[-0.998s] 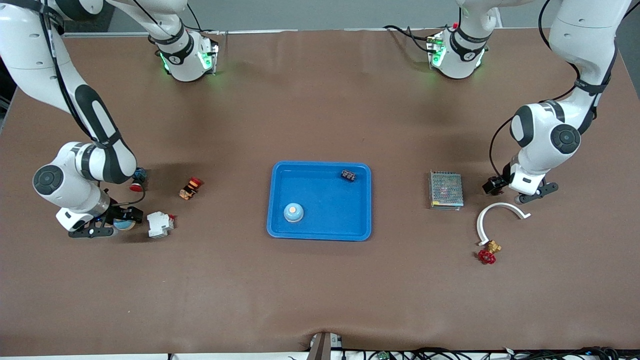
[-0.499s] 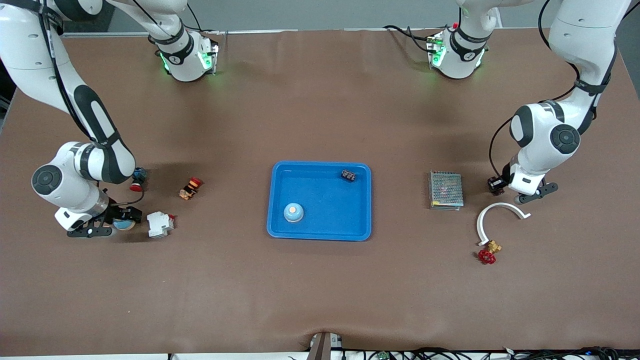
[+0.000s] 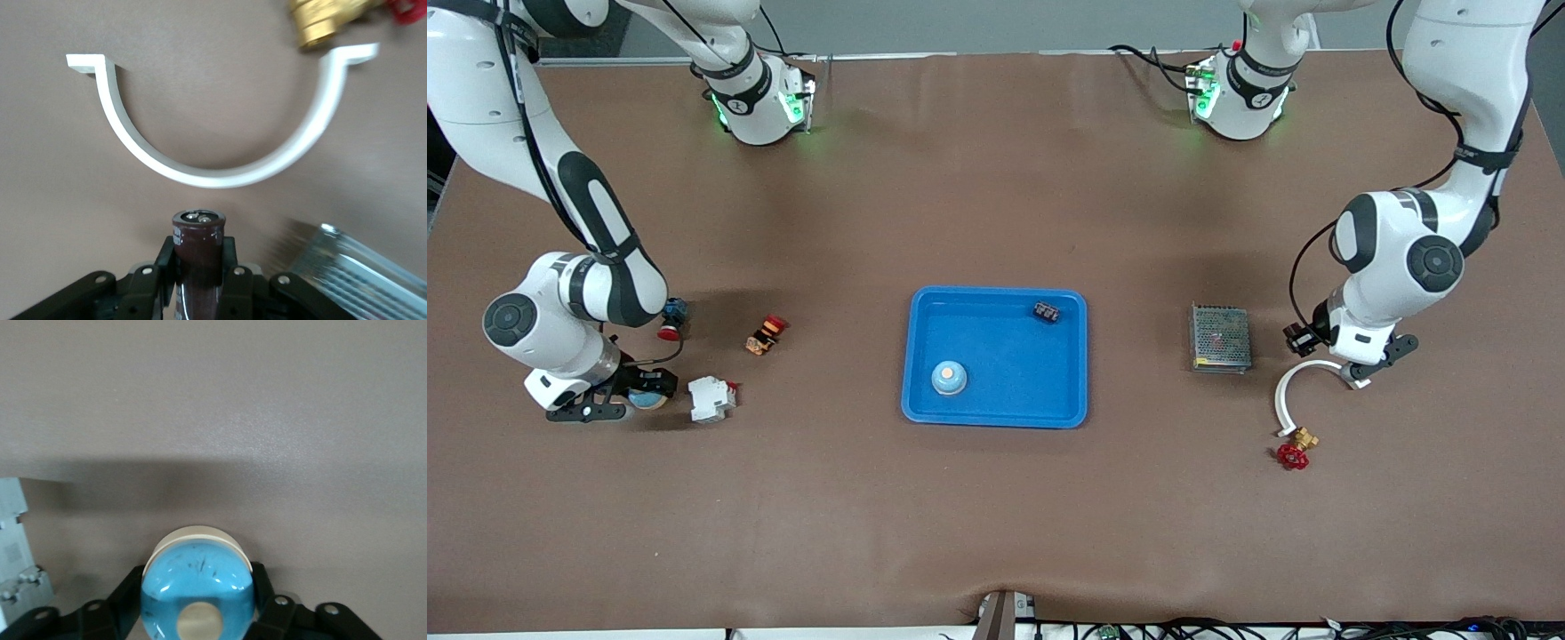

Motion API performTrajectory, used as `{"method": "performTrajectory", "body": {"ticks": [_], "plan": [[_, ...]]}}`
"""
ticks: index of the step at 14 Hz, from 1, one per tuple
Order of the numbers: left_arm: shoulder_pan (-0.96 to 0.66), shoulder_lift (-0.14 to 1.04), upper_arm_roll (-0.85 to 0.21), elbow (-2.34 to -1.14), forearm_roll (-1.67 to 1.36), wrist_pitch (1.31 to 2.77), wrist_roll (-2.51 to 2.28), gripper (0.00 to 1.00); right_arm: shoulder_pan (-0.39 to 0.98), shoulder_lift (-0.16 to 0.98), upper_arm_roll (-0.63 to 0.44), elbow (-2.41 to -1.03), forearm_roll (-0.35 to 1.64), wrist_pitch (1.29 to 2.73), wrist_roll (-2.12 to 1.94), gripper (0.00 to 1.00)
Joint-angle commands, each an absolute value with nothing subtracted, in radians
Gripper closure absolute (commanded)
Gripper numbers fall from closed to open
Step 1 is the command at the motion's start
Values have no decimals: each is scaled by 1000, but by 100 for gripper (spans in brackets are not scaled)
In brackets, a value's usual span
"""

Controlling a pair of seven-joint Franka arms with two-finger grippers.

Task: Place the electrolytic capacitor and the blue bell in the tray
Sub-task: 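Grasp the second bell with the right gripper while the left grasps the capacitor, then carry the bell into the tray with the right gripper while the left carries the capacitor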

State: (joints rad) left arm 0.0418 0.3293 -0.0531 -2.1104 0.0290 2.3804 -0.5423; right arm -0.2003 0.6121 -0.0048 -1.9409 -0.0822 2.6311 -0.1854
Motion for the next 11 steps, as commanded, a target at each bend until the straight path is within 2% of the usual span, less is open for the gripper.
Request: {"method": "performTrajectory", "body": {"ticks": [1,4,7,11], "plan": [[17,347,-74,-1901,52,2162,-649,95,-221,623,9,-1934,-71,2629,-193,100],[-44,394,-74,-1757,40,2040,-759,95,-212,606,11,-1918,-71,2599,-193,100],[-138,442,-74,-1654,37,2016,-940,98,-210,585,28,-1797,-68,2365,-189,100],[-244,492,-74,-1573,34,2016,-1112,98,-173,574,31,-1645,-64,2179,-167,100]]}}
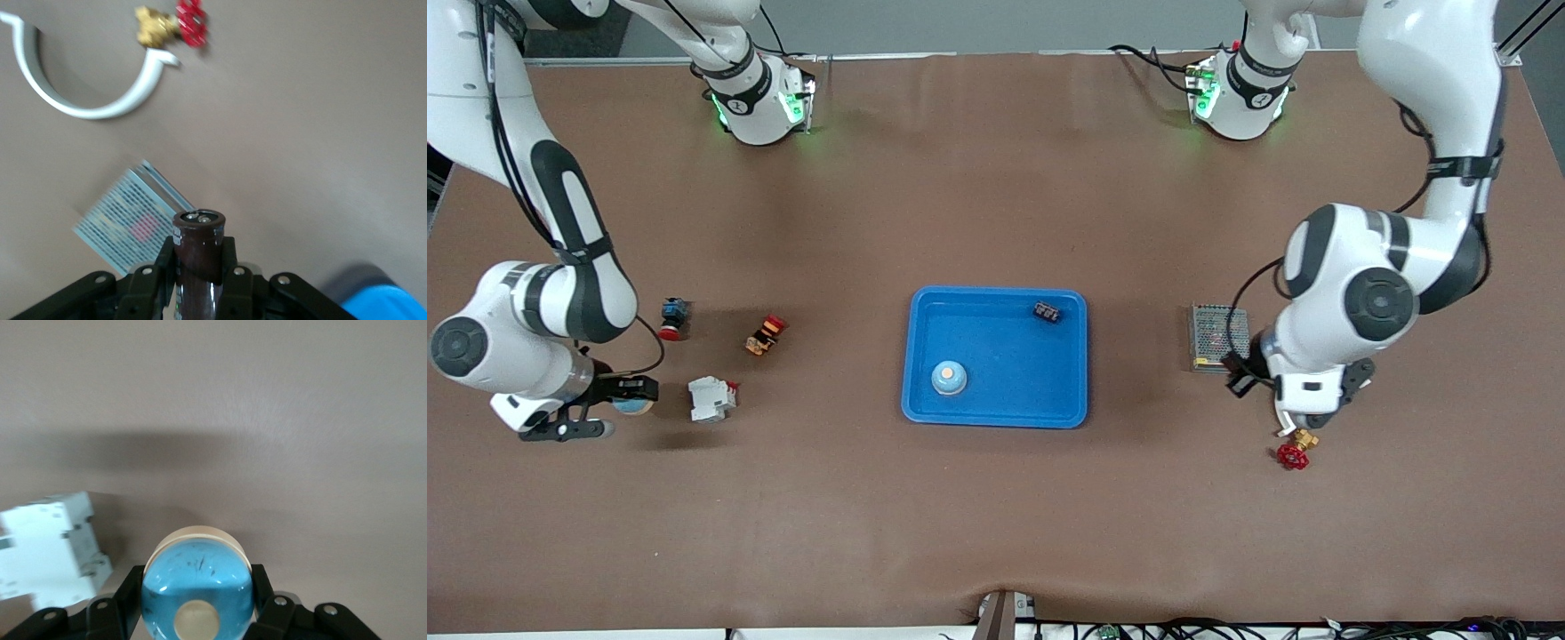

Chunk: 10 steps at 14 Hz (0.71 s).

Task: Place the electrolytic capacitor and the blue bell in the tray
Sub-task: 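Carry the bell into the tray with the right gripper while the left carries the capacitor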

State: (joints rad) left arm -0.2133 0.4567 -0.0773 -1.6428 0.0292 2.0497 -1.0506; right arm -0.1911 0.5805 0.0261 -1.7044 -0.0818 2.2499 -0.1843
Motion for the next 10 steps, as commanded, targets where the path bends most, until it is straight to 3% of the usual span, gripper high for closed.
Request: {"method": "performTrajectory", "body": {"ticks": [1,6,10], "plan": [[-267,515,-74,-1547,34,2016,-1165,98,-155,572,31,-1622,-64,2151,-129,100],[-374,670,-74,-1387,37,2026,-1478,98,-40,555,35,-1611,45,2103,110,100],[-440,693,-74,-1382,35,2091,-1632,98,64,535,34,-1618,138,2092,268,100]]}}
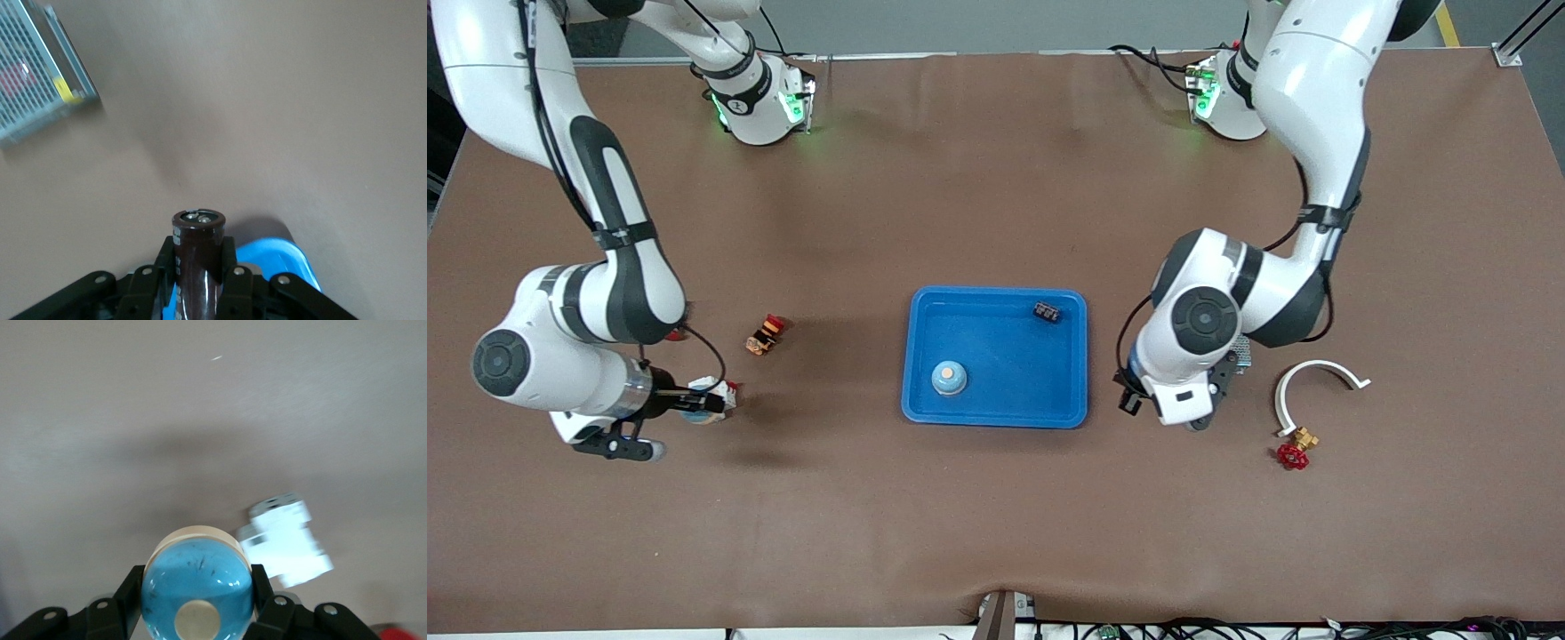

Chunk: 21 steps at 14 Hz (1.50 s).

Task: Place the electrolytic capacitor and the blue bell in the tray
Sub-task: 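Carry the bell into the tray with the right gripper while the left carries the capacitor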

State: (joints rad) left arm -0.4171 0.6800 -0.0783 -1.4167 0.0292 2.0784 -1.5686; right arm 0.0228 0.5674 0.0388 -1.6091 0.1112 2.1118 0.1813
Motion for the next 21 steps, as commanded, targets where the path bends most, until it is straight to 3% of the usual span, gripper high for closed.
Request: {"method": "performTrajectory", "body": {"ticks": [1,10,13,21], "plan": [[-452,696,-74,-1382,35,2118,-1663,98,105,528,32,-1621,137,2094,326,100],[-546,781,-74,-1382,37,2345,-1781,98,448,502,28,-1664,81,2172,891,100],[-548,804,-74,-1384,37,2358,-1792,98,534,511,28,-1677,80,2221,1037,100],[-564,841,-72,-1394,37,2358,-1845,98,592,566,26,-1770,71,2387,1132,100]]}}
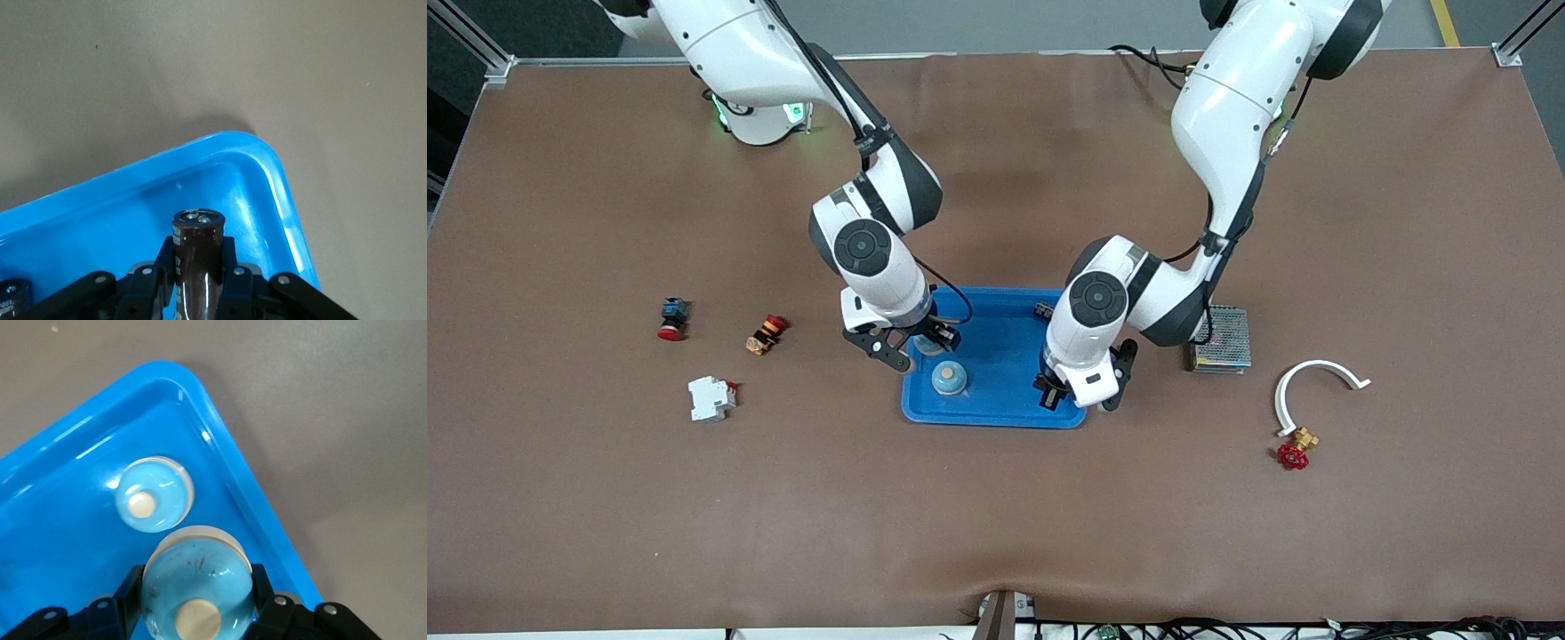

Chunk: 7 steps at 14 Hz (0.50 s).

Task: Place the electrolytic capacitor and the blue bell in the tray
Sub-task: 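Carry the bell into the tray with the right gripper while the left carries the capacitor, then open both grippers to release the bell and capacitor in the tray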

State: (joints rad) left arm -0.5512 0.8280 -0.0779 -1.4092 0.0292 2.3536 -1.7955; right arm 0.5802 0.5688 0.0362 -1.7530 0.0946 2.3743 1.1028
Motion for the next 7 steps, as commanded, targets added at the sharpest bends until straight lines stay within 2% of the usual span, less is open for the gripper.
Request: {"method": "performTrajectory", "body": {"ticks": [1,7], "plan": [[-565,842,-72,-1396,37,2358,-1865,98,597,572,25,-1770,68,2387,1132,100],[-572,871,-72,-1404,38,2358,-1893,97,621,624,23,-1763,14,2411,1176,100]]}}
